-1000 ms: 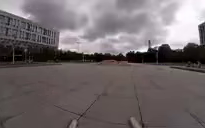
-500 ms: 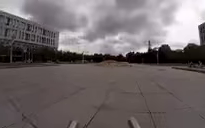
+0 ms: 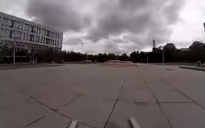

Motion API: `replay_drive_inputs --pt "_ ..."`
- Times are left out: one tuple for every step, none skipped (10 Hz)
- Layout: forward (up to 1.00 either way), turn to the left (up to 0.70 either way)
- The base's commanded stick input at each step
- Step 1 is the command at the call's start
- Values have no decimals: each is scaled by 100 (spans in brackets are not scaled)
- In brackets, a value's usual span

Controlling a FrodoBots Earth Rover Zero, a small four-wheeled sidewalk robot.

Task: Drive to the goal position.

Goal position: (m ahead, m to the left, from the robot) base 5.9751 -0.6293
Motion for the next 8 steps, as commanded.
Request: replay_drive_inputs --pt "100 0" --pt "100 0" --pt "100 0" --pt "100 0" --pt "100 0" --pt "100 0" --pt "100 0" --pt "100 0"
